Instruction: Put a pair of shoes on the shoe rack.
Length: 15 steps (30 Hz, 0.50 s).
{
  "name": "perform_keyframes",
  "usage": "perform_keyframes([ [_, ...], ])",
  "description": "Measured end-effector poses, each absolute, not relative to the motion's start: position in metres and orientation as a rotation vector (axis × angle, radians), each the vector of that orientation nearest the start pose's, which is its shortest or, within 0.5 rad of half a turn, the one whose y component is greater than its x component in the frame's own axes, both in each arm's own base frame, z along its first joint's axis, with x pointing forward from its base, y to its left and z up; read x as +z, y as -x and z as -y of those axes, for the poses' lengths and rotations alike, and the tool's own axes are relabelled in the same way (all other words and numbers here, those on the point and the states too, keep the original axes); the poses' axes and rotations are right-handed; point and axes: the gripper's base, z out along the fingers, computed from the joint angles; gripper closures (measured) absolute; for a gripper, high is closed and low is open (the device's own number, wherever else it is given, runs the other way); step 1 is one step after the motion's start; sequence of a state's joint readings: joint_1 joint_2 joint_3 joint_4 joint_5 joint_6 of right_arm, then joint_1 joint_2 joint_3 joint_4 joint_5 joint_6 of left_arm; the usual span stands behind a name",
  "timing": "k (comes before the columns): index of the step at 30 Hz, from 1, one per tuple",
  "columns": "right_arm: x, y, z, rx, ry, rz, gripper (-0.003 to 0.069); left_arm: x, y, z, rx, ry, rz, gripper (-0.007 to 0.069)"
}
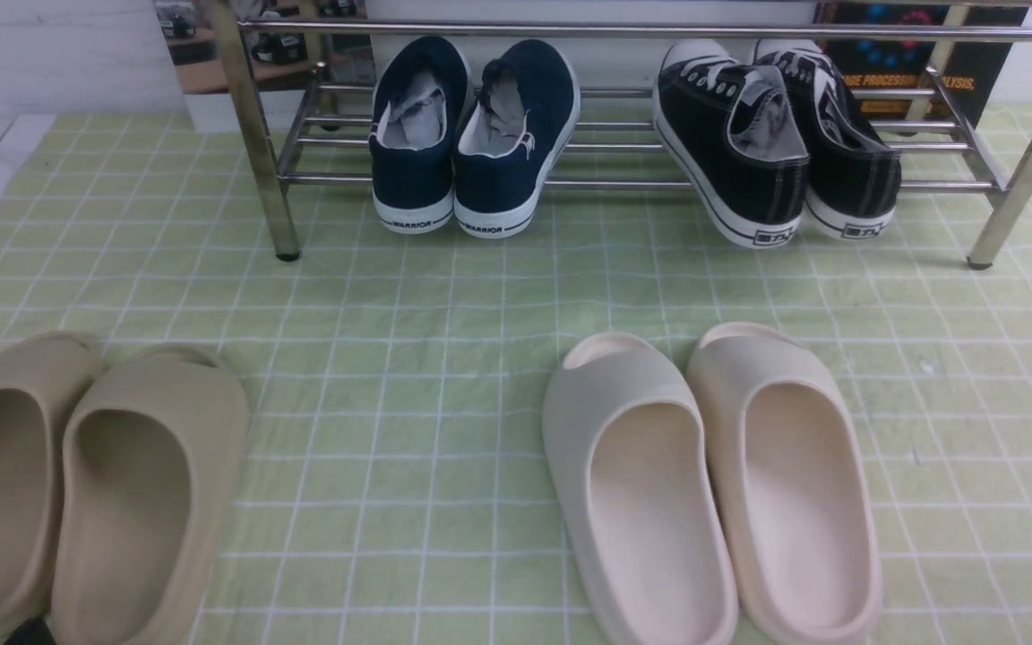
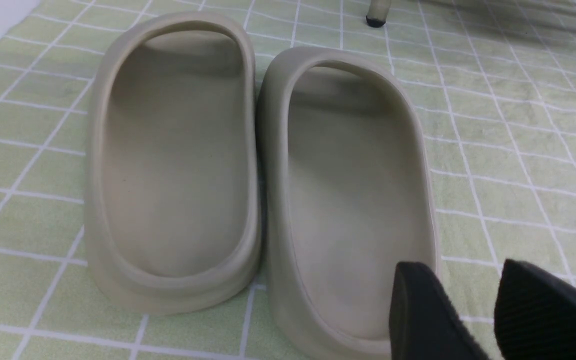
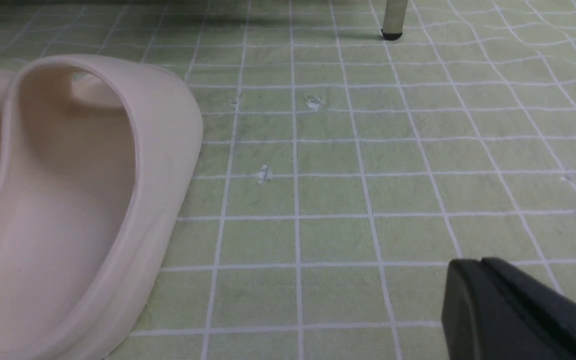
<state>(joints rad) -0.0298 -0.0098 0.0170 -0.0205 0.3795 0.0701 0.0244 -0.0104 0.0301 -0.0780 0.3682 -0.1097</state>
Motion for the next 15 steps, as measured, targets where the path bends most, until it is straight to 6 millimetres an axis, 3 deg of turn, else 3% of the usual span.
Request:
perform_keyframes([
  [15,0.1738,-0.0523,0.0022,0.008,-0.081,-1.869,0.0657,0.1706,-0.0528,0.0013,-0.135,0.174,-1.864,0.0386],
])
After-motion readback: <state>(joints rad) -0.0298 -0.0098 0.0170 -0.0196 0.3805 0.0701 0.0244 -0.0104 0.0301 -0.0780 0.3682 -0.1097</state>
